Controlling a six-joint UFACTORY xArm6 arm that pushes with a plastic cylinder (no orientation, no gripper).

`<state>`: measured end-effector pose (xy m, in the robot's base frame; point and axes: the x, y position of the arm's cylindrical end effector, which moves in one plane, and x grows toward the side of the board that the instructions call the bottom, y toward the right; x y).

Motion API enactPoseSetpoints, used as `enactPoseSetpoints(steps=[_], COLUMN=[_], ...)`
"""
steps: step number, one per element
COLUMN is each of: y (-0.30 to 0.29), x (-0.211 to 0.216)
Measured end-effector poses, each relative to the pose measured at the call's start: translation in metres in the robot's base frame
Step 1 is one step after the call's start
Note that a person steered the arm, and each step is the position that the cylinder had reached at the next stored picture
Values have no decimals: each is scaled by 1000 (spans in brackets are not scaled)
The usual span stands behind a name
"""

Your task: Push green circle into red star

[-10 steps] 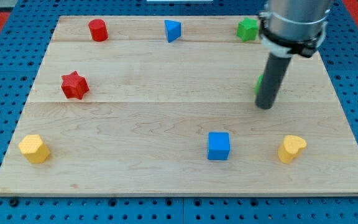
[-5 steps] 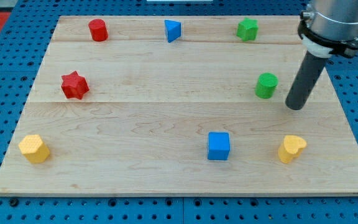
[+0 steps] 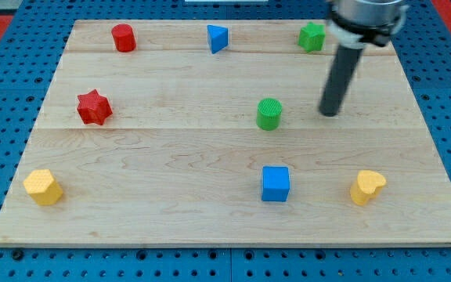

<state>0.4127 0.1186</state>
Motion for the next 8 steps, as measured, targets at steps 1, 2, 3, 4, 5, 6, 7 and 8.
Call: enactPoseSetpoints(steps=[1, 2, 3, 4, 5, 6, 7, 8], y=[-88, -60, -62, -73, -110, -146, -85, -141], x=[-8, 0, 0, 0, 5, 6, 25, 25])
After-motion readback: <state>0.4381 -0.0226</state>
